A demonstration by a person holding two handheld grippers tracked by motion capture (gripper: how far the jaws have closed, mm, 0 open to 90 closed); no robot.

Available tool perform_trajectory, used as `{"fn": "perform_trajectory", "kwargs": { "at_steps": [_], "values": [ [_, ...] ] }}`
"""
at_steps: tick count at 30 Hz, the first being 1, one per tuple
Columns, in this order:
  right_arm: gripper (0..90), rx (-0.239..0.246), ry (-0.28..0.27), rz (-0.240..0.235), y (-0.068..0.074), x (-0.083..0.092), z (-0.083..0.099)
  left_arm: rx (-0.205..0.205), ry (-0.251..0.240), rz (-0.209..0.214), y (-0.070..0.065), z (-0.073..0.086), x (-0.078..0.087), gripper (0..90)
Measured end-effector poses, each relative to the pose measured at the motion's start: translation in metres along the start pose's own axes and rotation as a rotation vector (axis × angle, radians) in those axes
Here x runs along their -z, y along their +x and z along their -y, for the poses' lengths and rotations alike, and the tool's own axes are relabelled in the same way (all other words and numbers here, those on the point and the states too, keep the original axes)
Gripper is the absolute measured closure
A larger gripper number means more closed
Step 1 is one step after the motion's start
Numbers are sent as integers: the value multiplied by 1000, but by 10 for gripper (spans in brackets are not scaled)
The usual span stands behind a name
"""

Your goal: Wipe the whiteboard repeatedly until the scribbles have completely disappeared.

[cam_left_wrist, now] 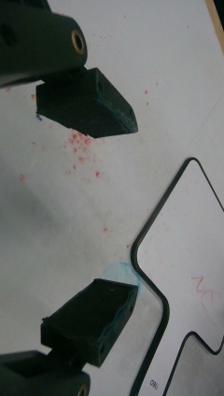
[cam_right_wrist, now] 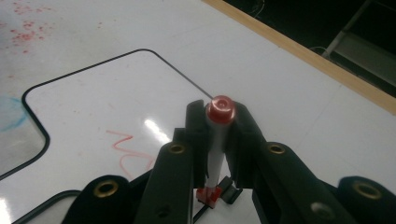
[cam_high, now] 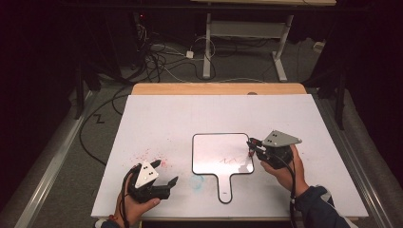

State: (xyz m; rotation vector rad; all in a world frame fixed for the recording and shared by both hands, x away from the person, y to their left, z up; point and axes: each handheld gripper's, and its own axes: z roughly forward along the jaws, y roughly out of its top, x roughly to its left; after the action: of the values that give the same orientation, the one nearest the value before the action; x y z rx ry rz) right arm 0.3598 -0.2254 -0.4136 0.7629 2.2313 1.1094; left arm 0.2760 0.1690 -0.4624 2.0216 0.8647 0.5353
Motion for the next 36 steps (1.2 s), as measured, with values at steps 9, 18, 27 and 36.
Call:
{"fn": "perform_trajectory", "kwargs": {
  "at_steps": [9,18,27,36],
  "values": [
    [810,-15,-26,-10,5,-8,-3,-5,4,5,-1,-1,-2,186],
    [810,4,-54,-90,22,-20,-12,-4,5,7,-1,-1,-3,187],
    [810,-14,-64,-59,21,-24,-12,-3,10,8,-1,-1,-4,187],
    [810,-42,-90,-172,36,-30,-17,-7,14,10,-1,0,-4,187]
  ]
}}
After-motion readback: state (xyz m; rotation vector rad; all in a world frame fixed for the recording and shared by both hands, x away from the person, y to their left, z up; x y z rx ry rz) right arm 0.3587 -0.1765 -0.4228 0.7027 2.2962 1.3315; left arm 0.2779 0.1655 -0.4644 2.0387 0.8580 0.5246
